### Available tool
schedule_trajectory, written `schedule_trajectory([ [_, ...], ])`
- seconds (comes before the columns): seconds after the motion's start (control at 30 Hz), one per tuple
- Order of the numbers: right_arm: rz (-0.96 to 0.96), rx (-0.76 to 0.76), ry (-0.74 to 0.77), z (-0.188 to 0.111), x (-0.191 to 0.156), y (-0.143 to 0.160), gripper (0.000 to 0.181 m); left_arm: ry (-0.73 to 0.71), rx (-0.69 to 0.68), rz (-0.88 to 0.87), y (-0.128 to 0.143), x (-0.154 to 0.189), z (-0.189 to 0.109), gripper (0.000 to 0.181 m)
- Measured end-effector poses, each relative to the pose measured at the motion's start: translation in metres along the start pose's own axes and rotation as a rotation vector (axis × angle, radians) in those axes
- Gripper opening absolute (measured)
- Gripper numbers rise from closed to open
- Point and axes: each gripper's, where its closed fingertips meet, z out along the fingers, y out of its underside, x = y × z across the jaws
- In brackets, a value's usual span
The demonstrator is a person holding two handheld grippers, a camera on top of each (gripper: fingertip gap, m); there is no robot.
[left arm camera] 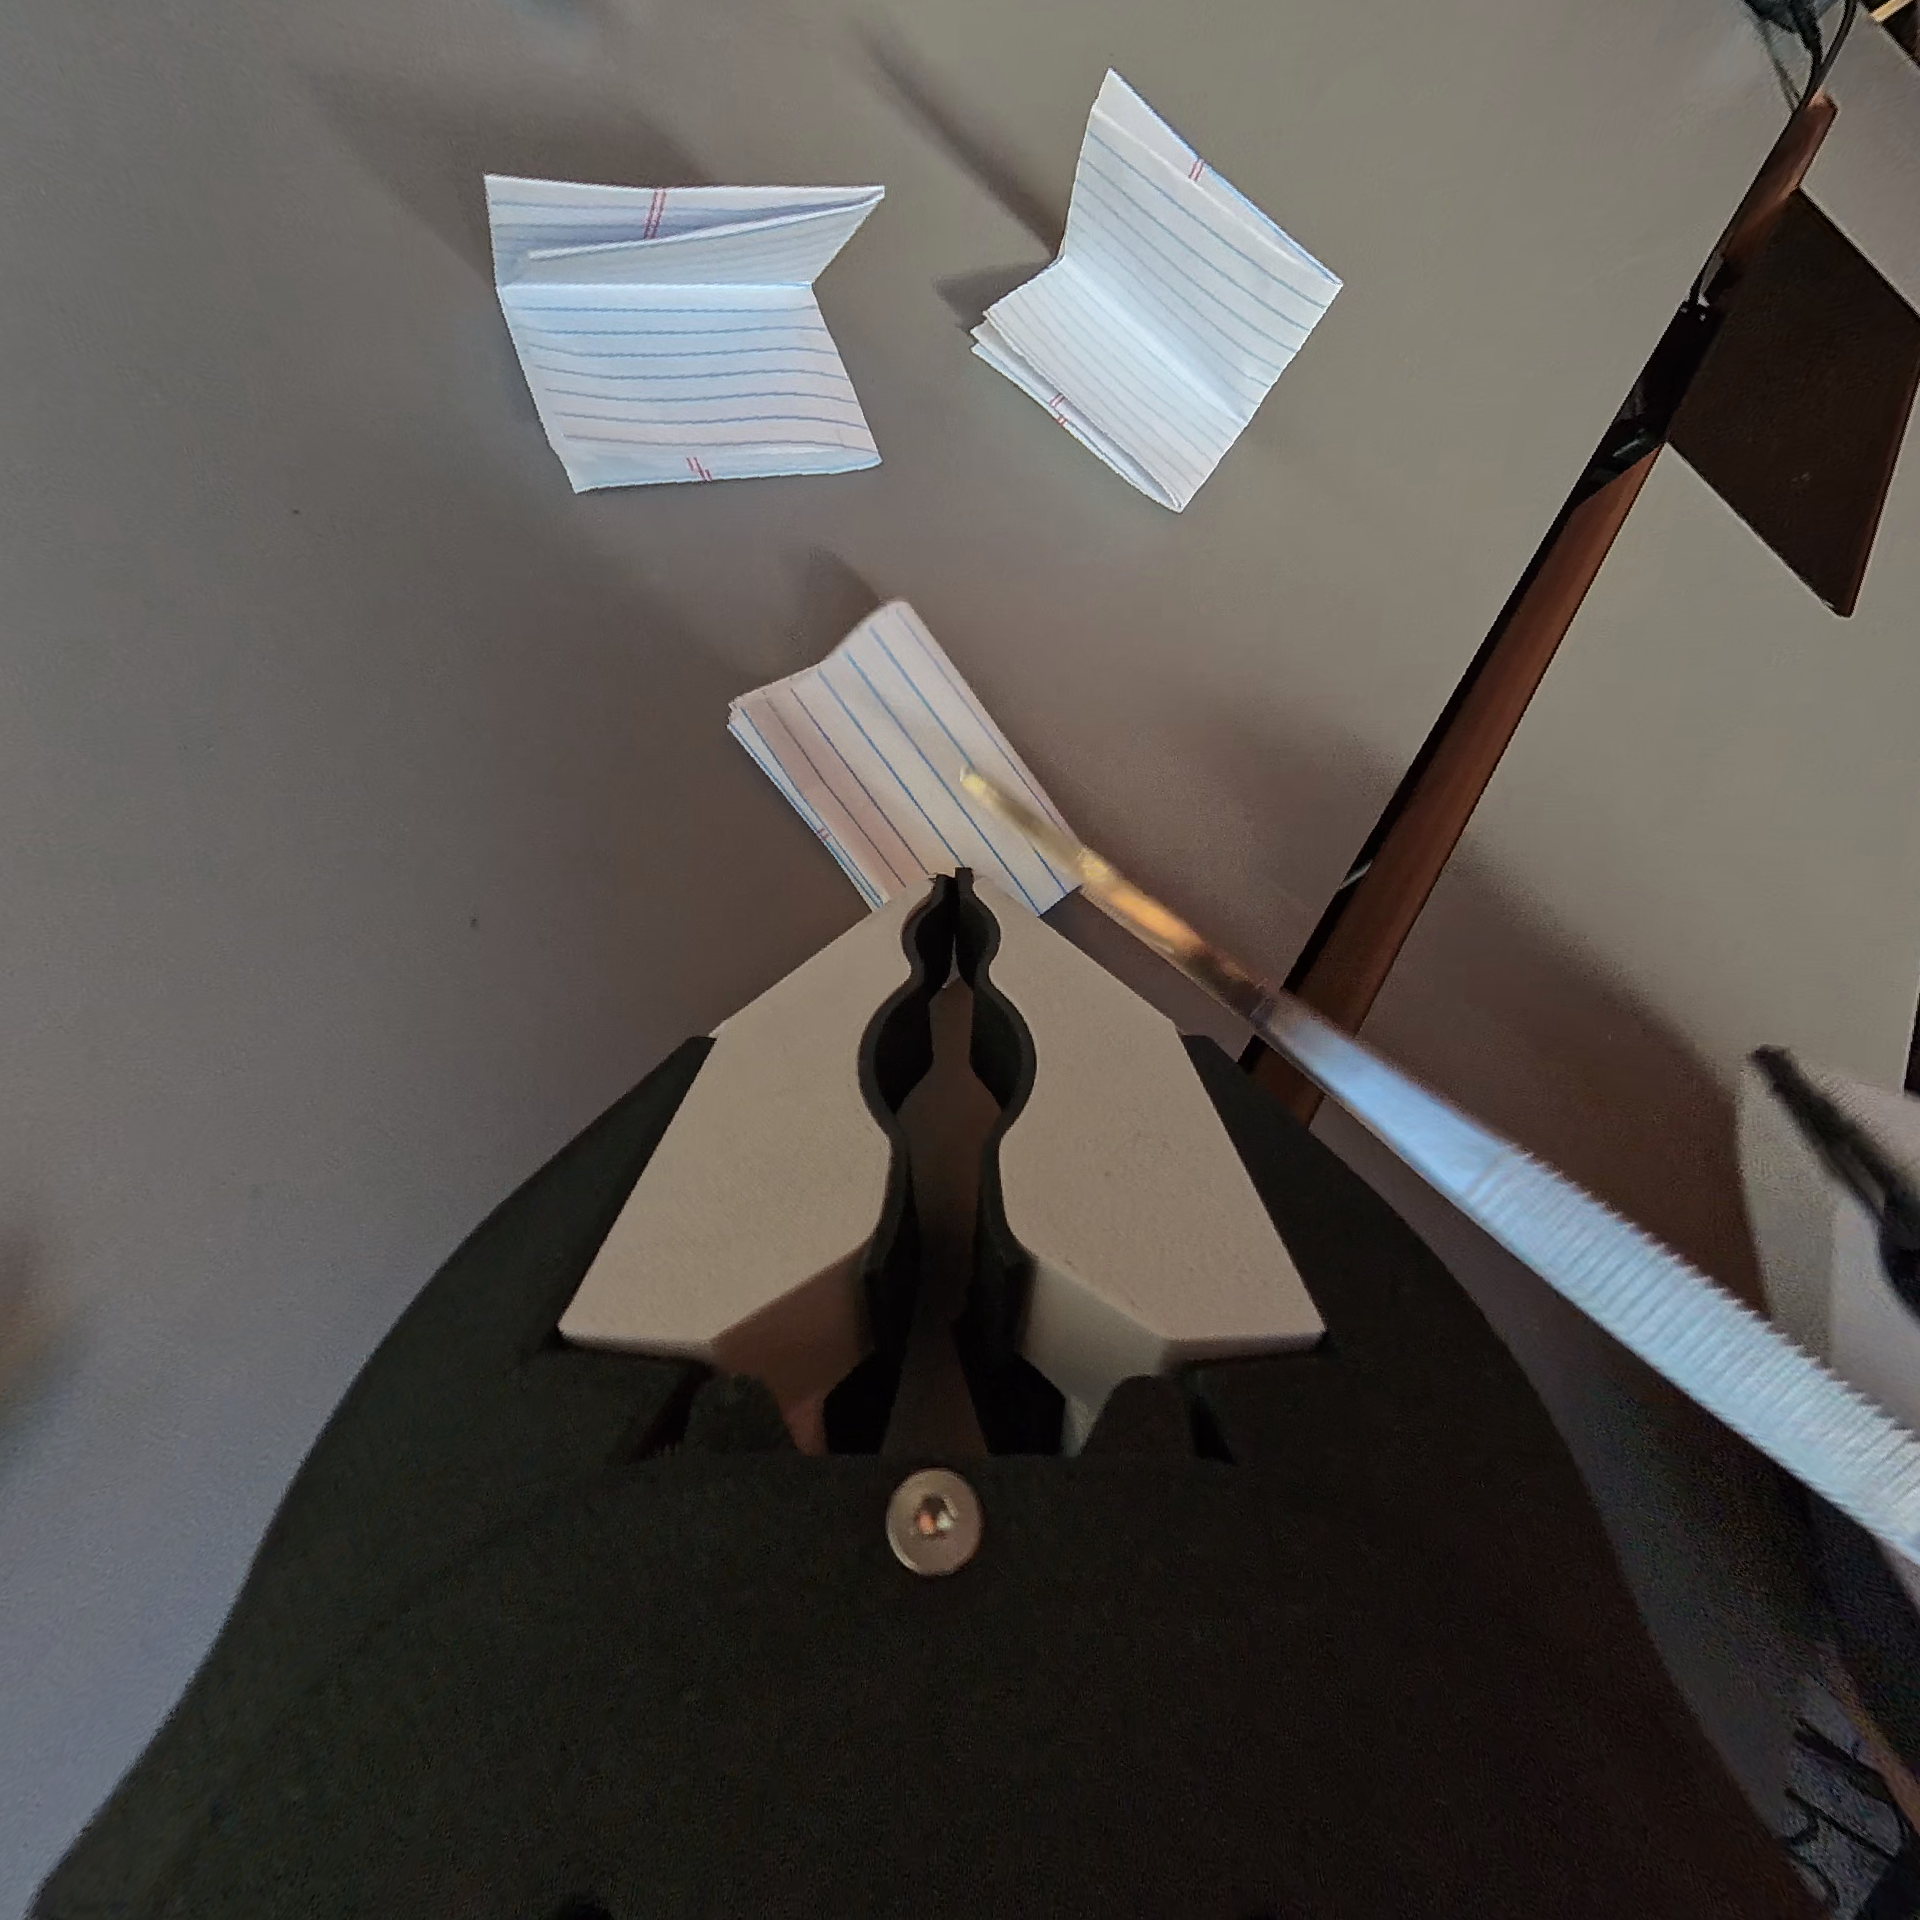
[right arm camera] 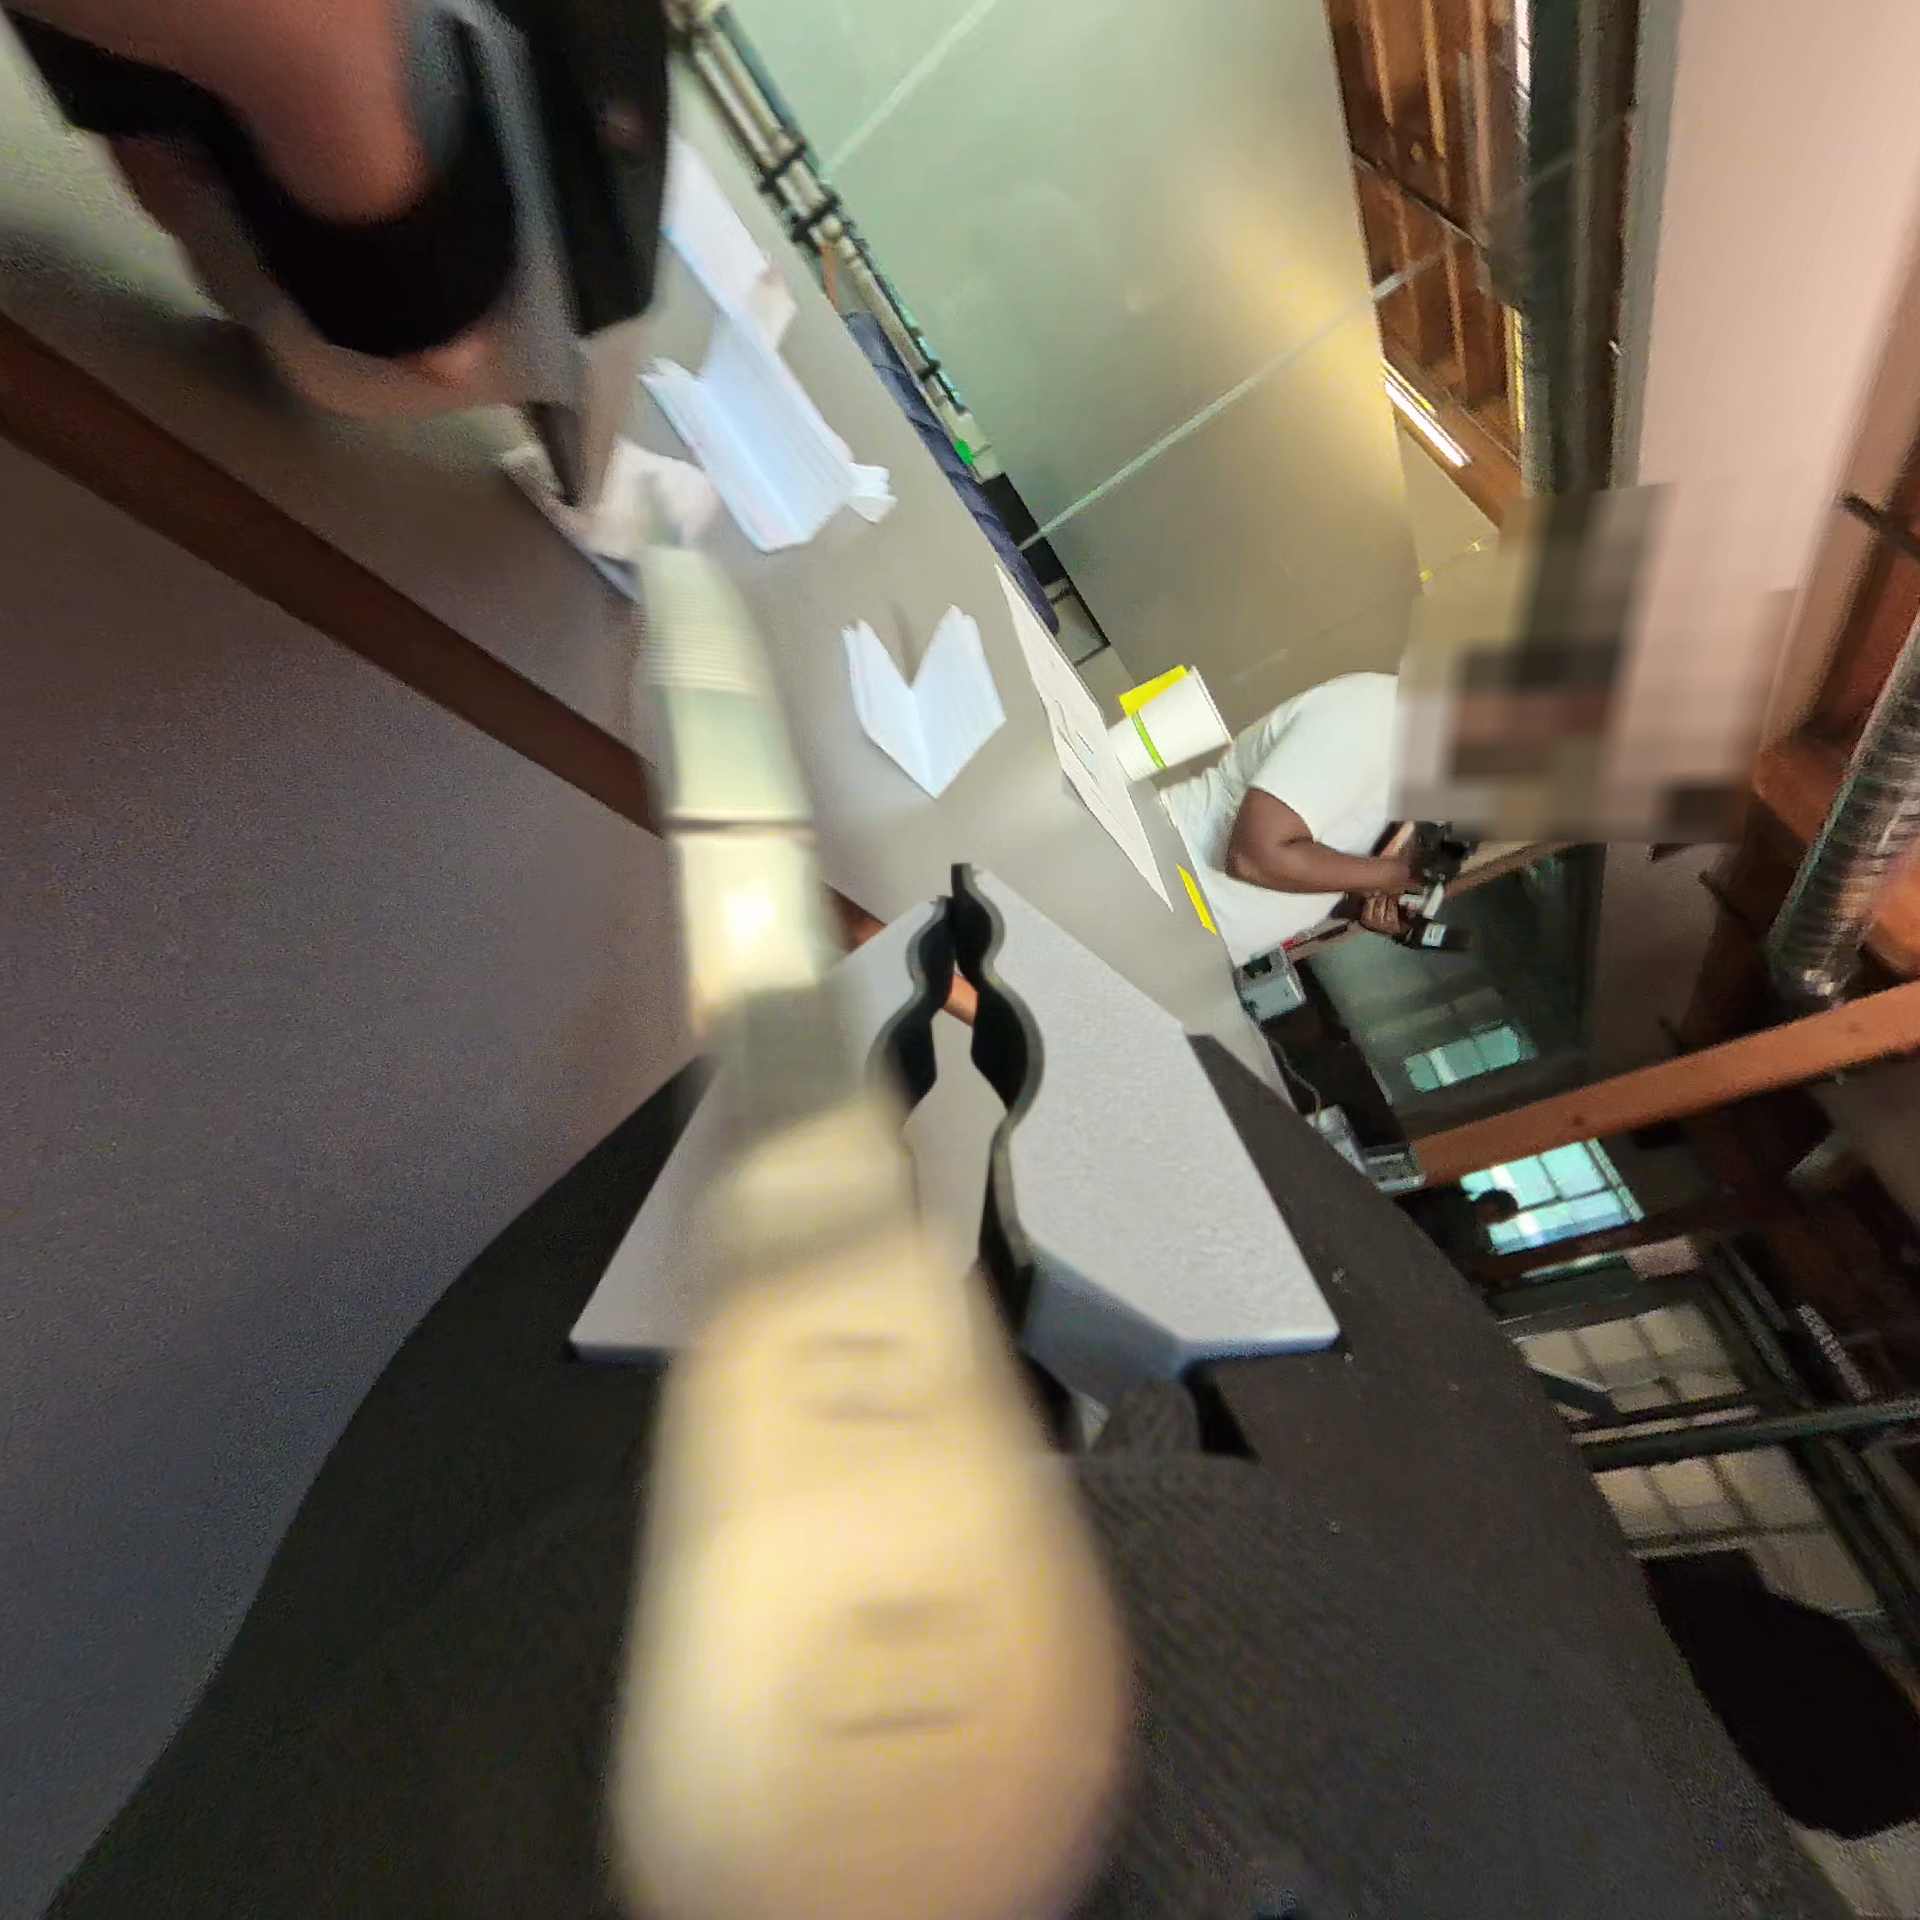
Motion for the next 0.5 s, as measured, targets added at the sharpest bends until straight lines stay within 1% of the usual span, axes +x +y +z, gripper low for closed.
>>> schedule_trajectory([
  [0.03, 0.096, 0.004, -0.031, 0.001, 0.007, 0.007, 0.0, 0.0, 0.002, -0.001, 0.0, 0.0, 0.0, 0.0],
  [0.07, 0.155, 0.055, -0.078, -0.001, 0.011, 0.001, 0.0, -0.003, 0.003, -0.001, 0.0, 0.0, 0.0, 0.0],
  [0.1, 0.152, 0.107, -0.093, -0.006, 0.016, -0.009, 0.0, -0.004, 0.003, -0.005, 0.0, 0.0, 0.0, 0.0],
  [0.13, 0.148, 0.119, -0.112, -0.006, 0.019, -0.014, 0.0, 0.0, 0.004, -0.015, -0.001, 0.0, 0.0, 0.0],
  [0.2, 0.252, 0.057, -0.269, 0.001, 0.004, -0.012, 0.0, 0.012, 0.003, -0.045, -0.001, -0.001, 0.0, 0.0],
  [0.23, 0.316, -0.01, -0.332, 0.004, -0.002, -0.004, 0.004, 0.018, 0.001, -0.053, -0.001, 0.0, 0.0, 0.0],
  [0.27, 0.397, -0.064, -0.377, 0.003, -0.005, 0.001, 0.014, 0.02, 0.002, -0.056, -0.001, 0.0, 0.0, 0.0],
  [0.33, 0.588, -0.085, -0.474, -0.013, -0.008, -0.001, 0.018, 0.014, 0.004, -0.051, -0.001, -0.001, 0.0, 0.0],
  [0.43, 0.851, 0.008, -0.58, -0.05, -0.014, -0.019, 0.031, 0.026, 0.003, -0.065, -0.002, 0.0, 0.0, 0.0],
  [0.5, 0.857, -0.021, -0.585, -0.06, -0.026, -0.02, 0.048, 0.044, 0.005, -0.084, -0.002, 0.0, 0.0, 0.0],
])
